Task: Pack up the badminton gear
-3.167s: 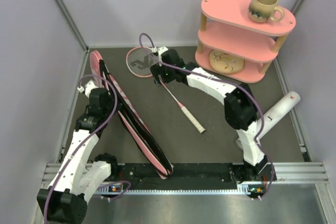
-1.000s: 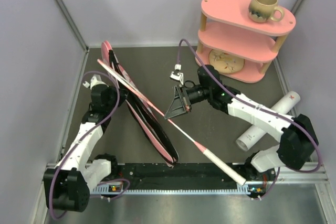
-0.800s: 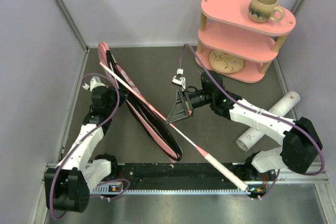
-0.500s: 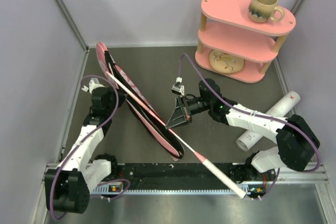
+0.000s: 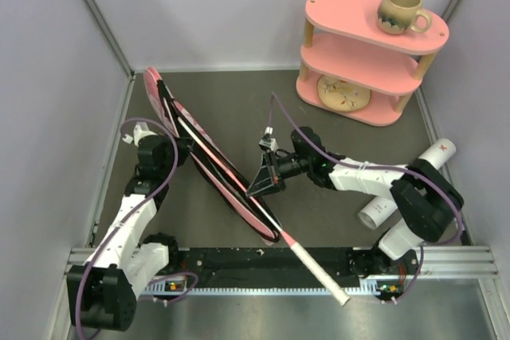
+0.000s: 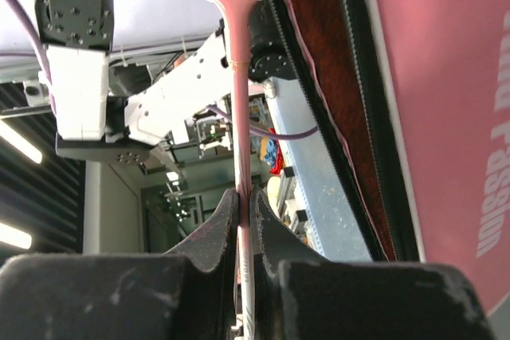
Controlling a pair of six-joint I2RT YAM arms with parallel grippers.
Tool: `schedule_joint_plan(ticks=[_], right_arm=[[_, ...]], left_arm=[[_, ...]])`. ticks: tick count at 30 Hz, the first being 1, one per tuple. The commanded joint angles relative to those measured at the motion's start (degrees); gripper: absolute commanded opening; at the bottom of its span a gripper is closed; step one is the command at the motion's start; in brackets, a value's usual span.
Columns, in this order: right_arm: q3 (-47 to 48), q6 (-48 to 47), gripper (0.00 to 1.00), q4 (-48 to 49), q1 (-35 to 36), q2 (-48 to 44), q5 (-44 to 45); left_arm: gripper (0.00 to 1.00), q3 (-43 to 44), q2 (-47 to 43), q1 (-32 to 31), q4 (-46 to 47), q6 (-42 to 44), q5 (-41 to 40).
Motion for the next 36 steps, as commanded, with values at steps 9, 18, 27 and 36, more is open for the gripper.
schedule_joint_plan(ticks=[9,18,27,36], right_arm=[[21.23,-0.21,0.00,2.54,0.32,20.20,5.93],[19.57,-1.24,0.00,-0.69,-0.74,18.02,3.65],[26.83,-8.63,0.00,-10.44,-1.35,20.73,7.76],[42.05,-15.22,0.00,-17.75,-1.53,27.85,14.88]], left_arm=[[0.00,-0.46,-6.10,0.23,-1.99,-0.35,7.14],[0.00,1.03,-9.88,0.32,-3.93,7.01,3.26],[0.00,1.03,-8.05,0.32,-1.73,10.20,13.28],[0.00,2.17,-8.21,0.23,-5.41,10.28,19.88]])
